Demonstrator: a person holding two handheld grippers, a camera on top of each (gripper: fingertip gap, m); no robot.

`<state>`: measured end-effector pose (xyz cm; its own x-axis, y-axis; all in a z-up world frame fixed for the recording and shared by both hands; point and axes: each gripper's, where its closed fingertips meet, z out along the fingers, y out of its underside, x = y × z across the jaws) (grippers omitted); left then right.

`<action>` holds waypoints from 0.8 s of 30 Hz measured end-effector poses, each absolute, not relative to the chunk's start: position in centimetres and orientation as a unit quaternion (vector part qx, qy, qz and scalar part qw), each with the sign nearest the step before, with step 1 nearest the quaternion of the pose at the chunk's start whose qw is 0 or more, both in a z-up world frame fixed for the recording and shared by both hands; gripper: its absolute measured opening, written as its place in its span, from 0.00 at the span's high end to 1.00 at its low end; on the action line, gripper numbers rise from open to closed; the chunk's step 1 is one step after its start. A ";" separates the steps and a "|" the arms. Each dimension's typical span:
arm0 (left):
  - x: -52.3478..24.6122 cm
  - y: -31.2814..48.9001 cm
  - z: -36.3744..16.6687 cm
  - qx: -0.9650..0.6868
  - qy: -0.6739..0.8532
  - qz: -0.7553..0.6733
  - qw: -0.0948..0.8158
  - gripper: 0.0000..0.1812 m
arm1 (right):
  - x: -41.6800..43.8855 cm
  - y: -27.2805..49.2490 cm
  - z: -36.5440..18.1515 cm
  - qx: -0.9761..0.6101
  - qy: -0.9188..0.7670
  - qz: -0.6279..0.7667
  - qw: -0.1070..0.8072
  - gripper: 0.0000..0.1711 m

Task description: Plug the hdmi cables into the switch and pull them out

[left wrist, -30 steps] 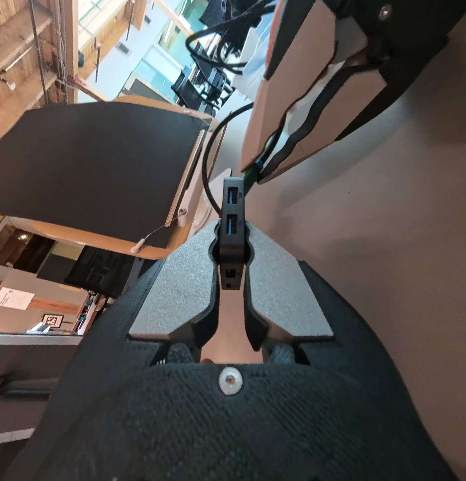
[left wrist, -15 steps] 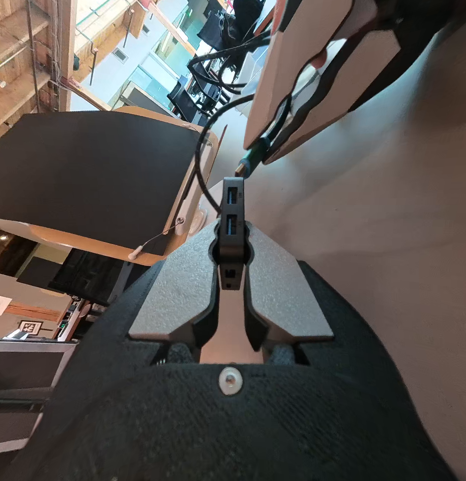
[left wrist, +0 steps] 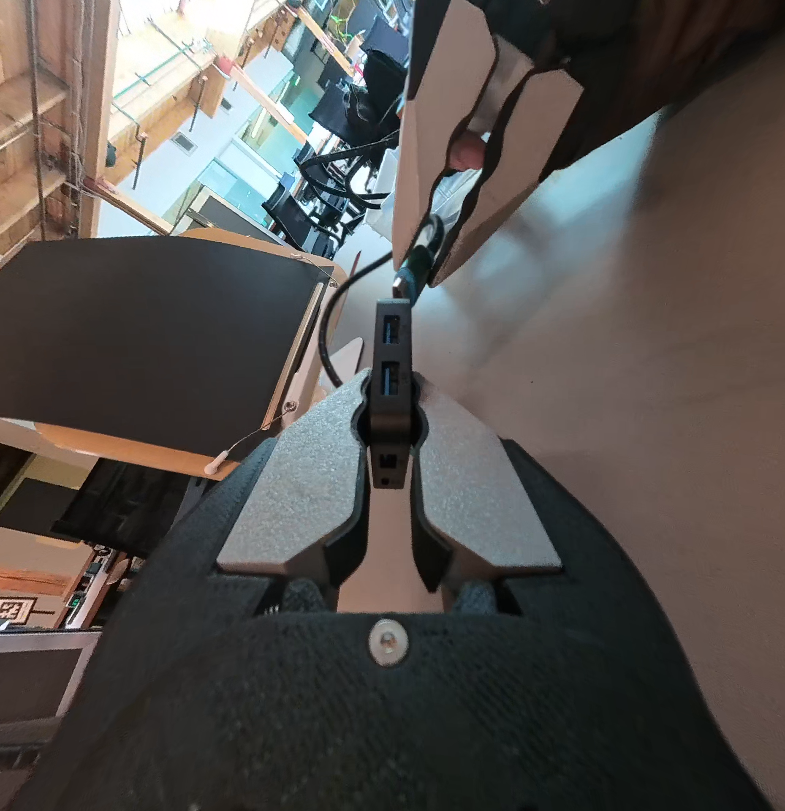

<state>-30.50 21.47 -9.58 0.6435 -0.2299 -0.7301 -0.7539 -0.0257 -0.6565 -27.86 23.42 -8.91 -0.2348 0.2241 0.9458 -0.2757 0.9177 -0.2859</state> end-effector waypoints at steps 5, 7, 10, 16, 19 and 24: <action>-30.1 21.6 -9.8 -0.681 0.367 0.213 0.597 0.94 | -27.9 23.4 -9.4 0.039 -0.756 0.167 0.632 0.94; -30.1 21.7 -10.0 -0.684 0.370 0.216 0.591 0.94 | -28.0 23.5 -9.6 0.043 -0.757 0.156 0.634 0.94; -29.9 21.7 -10.1 -0.684 0.374 0.215 0.588 0.94 | -27.9 23.5 -9.8 0.049 -0.758 0.150 0.633 0.94; -29.7 21.9 -10.7 -0.689 0.382 0.219 0.576 0.94 | -27.7 23.7 -10.4 0.083 -0.757 0.107 0.639 0.94; -29.8 22.1 -11.4 -0.697 0.388 0.225 0.559 0.94 | -27.7 23.9 -11.0 0.090 -0.764 0.094 0.631 0.94; -29.7 22.1 -11.5 -0.717 0.371 0.211 0.551 0.94 | -27.7 24.0 -11.2 0.078 -0.771 0.109 0.622 0.94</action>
<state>-29.72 22.13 -11.52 0.6352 -0.2999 -0.7117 -0.7650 -0.1179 -0.6331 -27.69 24.00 -11.16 -0.2136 0.0151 0.9768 -0.2559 0.9641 -0.0709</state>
